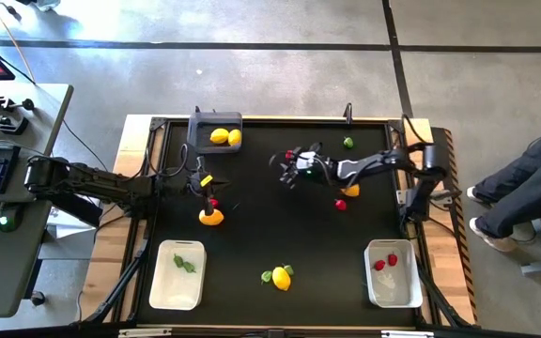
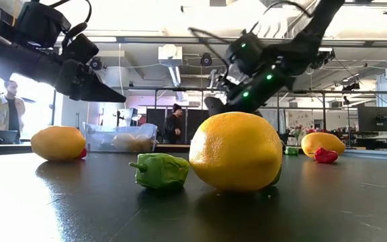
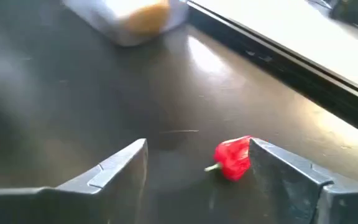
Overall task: Sort produce into baskets
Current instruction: Put the red chili pepper into the gray bin
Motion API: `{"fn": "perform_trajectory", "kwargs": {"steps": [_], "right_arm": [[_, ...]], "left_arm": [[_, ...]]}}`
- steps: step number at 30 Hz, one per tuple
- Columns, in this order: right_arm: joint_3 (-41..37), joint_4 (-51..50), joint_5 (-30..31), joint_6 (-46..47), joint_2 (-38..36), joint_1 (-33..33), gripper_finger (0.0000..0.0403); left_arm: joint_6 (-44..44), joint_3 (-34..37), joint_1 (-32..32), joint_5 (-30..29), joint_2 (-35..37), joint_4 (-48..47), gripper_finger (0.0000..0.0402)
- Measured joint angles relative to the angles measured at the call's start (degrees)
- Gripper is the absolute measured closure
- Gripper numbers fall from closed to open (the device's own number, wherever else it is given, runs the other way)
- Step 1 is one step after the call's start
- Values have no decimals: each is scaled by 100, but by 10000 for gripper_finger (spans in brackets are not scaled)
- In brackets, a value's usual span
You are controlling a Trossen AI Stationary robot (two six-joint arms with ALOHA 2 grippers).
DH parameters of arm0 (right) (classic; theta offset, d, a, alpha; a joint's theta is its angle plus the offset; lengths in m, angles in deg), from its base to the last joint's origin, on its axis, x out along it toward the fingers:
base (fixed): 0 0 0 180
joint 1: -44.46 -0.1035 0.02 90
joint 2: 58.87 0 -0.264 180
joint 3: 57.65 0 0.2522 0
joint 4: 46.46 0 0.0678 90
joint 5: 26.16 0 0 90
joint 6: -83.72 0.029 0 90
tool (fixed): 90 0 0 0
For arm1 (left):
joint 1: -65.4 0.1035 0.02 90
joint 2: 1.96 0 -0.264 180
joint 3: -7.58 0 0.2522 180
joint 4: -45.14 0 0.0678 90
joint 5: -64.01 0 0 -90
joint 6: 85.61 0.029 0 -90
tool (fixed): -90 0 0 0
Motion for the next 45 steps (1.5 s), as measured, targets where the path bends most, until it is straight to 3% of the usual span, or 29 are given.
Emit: {"fn": "perform_trajectory", "kwargs": {"steps": [6, 17, 33, 45], "right_arm": [[404, -512, 152, 718, 363, 259, 137], [419, -440, -92, 1022, 668, 475, 204], [419, -415, -510, 140, 675, 718, 396], [421, -632, -526, 81, 301, 481, 401]], "left_arm": [[0, 0, 0, -2, 0, -70, 401], [-2, 0, 0, 0, 0, -111, 401], [-2, 0, 0, -19, 0, -106, 401], [-2, 0, -2, -21, 0, -140, 401]]}}
